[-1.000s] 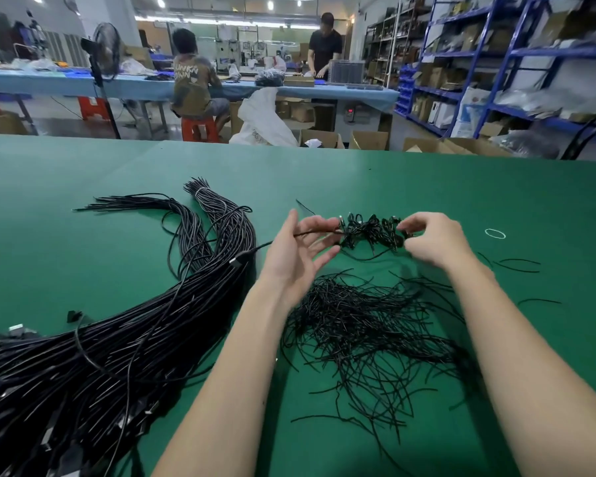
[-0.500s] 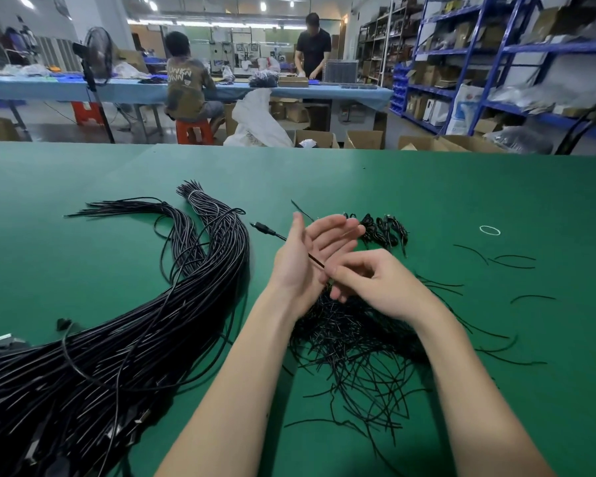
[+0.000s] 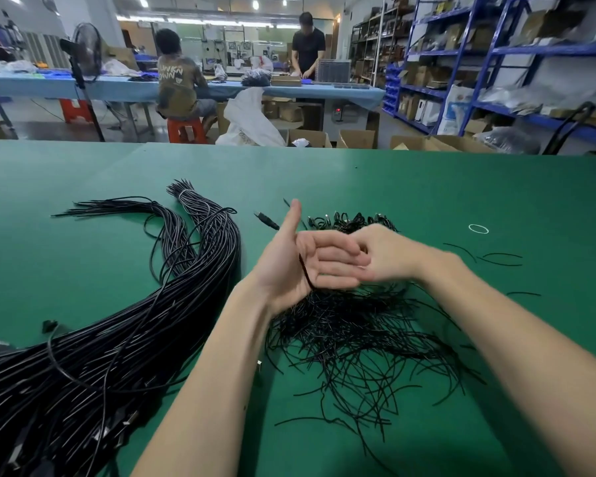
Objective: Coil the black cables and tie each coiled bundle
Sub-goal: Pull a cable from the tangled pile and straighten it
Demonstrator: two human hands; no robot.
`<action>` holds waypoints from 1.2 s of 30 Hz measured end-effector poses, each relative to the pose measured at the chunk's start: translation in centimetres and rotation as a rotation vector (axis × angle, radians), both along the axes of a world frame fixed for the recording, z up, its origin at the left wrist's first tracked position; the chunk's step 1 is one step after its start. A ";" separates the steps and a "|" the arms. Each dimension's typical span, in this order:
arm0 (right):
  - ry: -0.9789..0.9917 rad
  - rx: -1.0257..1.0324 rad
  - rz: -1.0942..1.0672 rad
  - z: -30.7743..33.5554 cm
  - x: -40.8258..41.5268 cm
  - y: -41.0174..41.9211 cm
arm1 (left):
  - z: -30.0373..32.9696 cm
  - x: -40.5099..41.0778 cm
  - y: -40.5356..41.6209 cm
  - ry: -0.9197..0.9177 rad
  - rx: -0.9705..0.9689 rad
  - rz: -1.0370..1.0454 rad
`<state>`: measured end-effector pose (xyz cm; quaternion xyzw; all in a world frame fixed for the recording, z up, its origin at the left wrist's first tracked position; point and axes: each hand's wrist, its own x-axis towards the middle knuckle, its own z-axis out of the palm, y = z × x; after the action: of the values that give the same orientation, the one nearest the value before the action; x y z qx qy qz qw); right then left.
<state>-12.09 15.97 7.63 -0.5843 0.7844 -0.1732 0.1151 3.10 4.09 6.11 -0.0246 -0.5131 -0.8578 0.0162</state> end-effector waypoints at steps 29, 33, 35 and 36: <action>-0.386 0.325 0.125 0.3 3.3 0.5 | -0.6 -0.8 -0.5 0.081 0.277 0.286; -0.116 0.335 0.001 1.5 0.7 0.1 | -0.2 0.0 -0.5 0.064 0.216 0.157; -0.071 0.311 -0.056 2.6 -0.6 -0.3 | -0.2 0.0 -0.3 0.017 0.126 0.095; -0.051 0.312 -0.079 3.3 -0.9 -0.7 | -0.2 -0.1 -0.1 -0.015 0.065 0.071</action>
<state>-13.04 15.27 10.92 -0.5233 0.8211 -0.0684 0.2176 2.99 4.00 5.95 0.0005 -0.4857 -0.8730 0.0438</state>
